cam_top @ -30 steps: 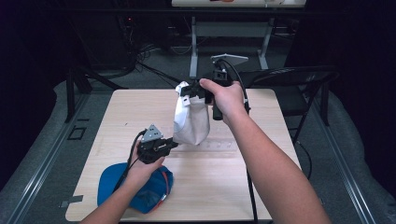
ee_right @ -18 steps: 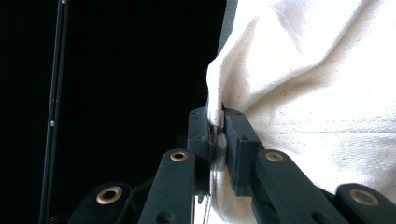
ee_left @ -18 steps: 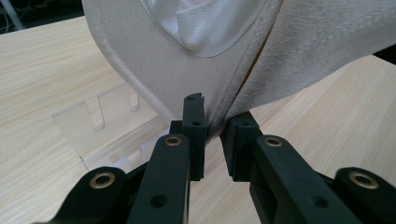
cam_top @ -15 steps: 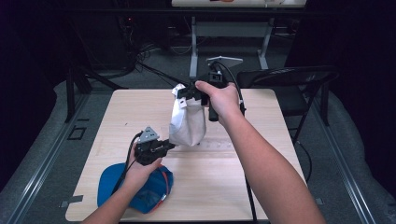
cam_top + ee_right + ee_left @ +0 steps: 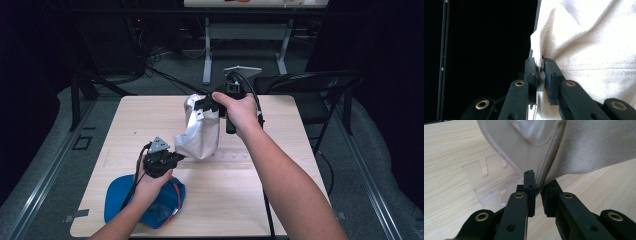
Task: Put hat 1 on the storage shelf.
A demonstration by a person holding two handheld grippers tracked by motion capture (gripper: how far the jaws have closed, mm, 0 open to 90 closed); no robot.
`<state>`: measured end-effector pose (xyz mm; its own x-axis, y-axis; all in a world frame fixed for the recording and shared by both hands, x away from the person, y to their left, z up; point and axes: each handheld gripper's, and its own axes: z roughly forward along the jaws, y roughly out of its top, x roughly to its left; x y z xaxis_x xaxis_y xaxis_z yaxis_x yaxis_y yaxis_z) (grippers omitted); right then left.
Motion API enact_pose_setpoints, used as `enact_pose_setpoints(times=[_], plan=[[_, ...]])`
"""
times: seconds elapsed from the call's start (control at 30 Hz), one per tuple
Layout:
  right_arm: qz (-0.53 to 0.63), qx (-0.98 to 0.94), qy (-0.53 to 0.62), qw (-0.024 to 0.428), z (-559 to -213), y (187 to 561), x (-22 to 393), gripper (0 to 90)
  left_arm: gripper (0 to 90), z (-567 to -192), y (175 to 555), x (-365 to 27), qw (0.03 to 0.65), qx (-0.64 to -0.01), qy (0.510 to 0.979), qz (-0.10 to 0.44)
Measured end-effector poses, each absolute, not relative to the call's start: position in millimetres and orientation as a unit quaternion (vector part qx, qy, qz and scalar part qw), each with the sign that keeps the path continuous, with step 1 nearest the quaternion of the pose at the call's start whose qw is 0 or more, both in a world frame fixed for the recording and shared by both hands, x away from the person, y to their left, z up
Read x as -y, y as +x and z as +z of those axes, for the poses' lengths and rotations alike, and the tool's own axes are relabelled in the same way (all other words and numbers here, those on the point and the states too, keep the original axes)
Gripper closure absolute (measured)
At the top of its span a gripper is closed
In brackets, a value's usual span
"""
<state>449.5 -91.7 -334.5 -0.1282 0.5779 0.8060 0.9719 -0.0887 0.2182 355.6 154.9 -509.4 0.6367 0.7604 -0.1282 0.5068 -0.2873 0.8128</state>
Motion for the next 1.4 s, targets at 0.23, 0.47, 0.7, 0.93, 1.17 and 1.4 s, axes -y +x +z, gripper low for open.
enact_pose_setpoints(times=[0.23, 0.47, 0.7, 0.93, 1.17, 1.4], plan=[[-0.399, 0.636, -0.615, 0.241, -344.1, 451.0, 89.2, 81.9, 83.7, -516.9, 353.8, -154.4, 0.44, -0.425, 0.779, 0.14], [-0.39, 0.638, -0.622, 0.231, -350.9, 451.7, 92.3, 81.9, 84.2, -516.7, 356.4, -151.2, 0.406, -0.428, 0.797, 0.133], [-0.376, 0.643, -0.627, 0.23, -363.9, 452.2, 90.9, 82.0, 84.2, -523.1, 356.2, -144.7, 0.377, -0.418, 0.814, 0.146], [-0.376, 0.643, -0.63, 0.222, -364.3, 453.0, 99.2, 81.6, 64.4, -521.4, 354.3, -151.7, 0.411, -0.405, 0.807, 0.129], [-0.383, 0.639, -0.629, 0.224, -368.4, 451.9, 104.2, 73.8, 52.8, -509.0, 334.7, -161.1, 0.437, -0.371, 0.806, 0.148], [-0.405, 0.631, -0.623, 0.222, -368.2, 446.1, 116.2, 67.2, 45.6, -498.9, 317.6, -179.9, 0.465, -0.36, 0.795, 0.15]])
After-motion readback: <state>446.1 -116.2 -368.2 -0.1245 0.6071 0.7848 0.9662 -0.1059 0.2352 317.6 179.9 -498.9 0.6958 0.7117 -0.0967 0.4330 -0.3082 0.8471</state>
